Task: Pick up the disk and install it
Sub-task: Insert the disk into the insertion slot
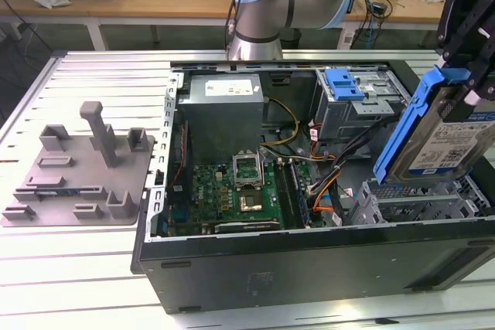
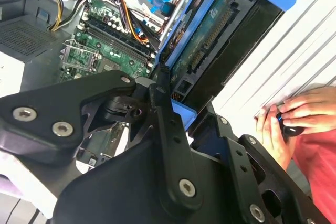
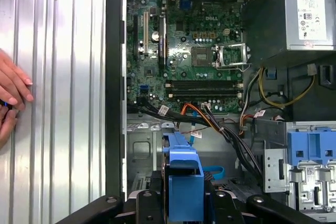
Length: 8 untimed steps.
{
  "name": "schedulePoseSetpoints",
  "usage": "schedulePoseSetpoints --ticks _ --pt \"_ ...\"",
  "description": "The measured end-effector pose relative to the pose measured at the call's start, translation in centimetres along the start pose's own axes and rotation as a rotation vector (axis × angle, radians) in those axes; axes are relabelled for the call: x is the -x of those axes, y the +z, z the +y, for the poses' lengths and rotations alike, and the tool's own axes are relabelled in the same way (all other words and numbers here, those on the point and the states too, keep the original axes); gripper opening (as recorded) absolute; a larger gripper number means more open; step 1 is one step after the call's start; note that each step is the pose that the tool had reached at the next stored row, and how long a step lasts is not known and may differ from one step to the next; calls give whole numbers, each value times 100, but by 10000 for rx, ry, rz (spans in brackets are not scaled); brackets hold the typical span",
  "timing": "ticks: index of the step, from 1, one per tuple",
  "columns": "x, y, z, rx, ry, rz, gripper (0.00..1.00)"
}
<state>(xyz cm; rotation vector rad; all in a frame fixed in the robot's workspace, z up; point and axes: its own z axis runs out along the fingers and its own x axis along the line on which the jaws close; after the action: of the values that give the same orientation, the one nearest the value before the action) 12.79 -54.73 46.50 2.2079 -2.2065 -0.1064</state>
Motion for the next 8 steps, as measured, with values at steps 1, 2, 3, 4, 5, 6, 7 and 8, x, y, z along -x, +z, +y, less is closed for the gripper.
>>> schedulePoseSetpoints --ticks 1,2,3,4,5,6,7,8 --pt "8 1 0 -1 5 26 37" --pt "14 2 0 0 10 56 37" --pt "19 3 0 1 16 96 37" --pt "23 3 0 4 21 128 37" --pt "33 5 0 9 27 181 37" --pt "38 9 -1 9 29 186 37" --pt "38 11 -1 9 30 185 37" --pt "38 11 -1 9 30 187 37"
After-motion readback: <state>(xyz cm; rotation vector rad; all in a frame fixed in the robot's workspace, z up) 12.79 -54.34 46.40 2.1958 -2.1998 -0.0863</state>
